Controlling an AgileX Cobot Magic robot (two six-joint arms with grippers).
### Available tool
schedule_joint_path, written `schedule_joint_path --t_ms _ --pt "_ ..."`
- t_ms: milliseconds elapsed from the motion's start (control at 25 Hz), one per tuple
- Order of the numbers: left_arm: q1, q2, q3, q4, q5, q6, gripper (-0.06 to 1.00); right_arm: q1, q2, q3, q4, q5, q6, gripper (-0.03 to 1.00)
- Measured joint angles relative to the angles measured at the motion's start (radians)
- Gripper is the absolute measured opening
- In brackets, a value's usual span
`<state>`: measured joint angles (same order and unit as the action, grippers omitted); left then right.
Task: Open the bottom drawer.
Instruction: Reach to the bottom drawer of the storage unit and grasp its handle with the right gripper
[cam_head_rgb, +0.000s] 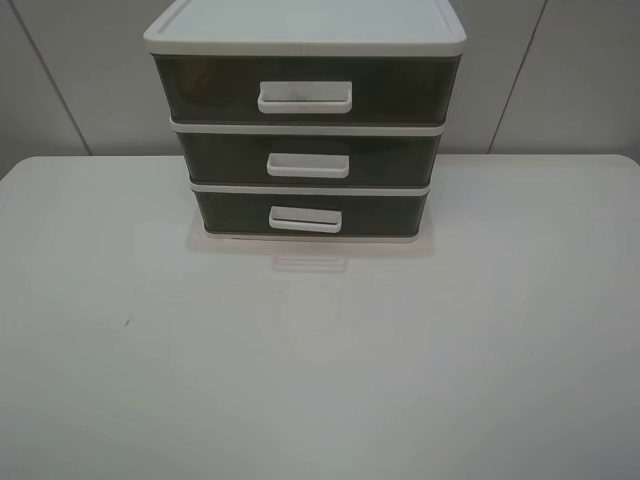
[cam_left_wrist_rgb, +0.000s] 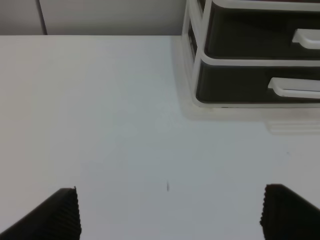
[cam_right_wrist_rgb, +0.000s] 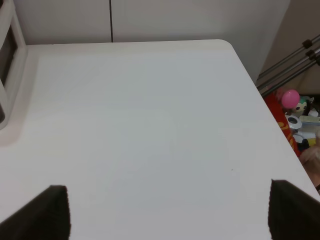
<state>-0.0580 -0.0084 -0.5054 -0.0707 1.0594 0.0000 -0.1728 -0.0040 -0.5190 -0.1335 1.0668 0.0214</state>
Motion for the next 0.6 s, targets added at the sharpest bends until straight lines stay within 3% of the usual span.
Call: schedule_joint_path --t_ms 600 --pt "0.000 0.000 0.000 0.000 0.000 0.000 0.74 0.000 0.000 0.000 0.000 0.000 0.000 0.78"
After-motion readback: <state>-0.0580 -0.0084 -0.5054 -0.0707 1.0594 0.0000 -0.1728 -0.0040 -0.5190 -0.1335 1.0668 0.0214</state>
